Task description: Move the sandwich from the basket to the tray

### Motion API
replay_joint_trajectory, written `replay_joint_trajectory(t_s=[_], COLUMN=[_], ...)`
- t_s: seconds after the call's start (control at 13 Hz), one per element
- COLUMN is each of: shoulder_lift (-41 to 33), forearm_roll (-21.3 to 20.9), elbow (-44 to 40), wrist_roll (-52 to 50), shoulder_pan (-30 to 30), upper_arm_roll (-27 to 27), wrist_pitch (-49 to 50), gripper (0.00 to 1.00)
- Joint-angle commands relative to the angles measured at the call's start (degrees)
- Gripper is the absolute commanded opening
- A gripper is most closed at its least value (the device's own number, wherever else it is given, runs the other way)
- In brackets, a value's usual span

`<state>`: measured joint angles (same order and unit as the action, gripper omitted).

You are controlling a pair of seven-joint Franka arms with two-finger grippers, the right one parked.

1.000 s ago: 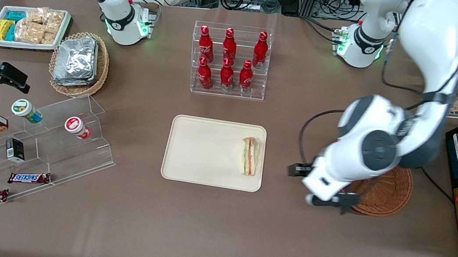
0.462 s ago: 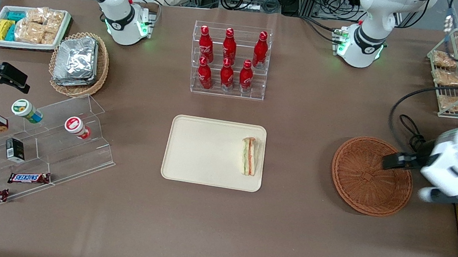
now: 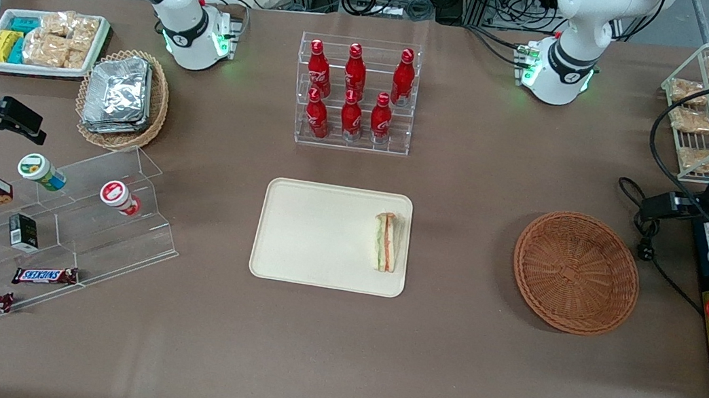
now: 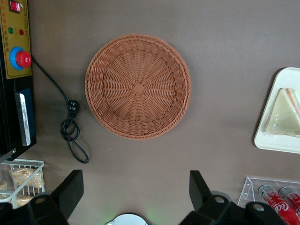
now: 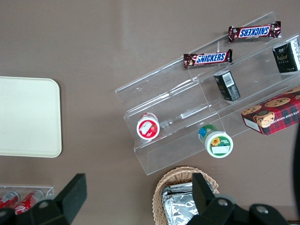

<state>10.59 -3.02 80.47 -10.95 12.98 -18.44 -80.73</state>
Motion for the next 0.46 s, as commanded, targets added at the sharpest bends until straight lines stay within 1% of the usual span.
replay_joint_trajectory(t_s=[0.0,0.38], shoulder_lift=[-3.02,-6.45], forearm_roll=[-0.58,-0.41], elbow=[4.25,9.95], wrist_roll=[0.67,0.67], shoulder_pan=[1.17,1.96], upper_arm_roll=[0.25,0.25], wrist_pitch=[-0.13,-1.44], gripper=[1.0,1.0])
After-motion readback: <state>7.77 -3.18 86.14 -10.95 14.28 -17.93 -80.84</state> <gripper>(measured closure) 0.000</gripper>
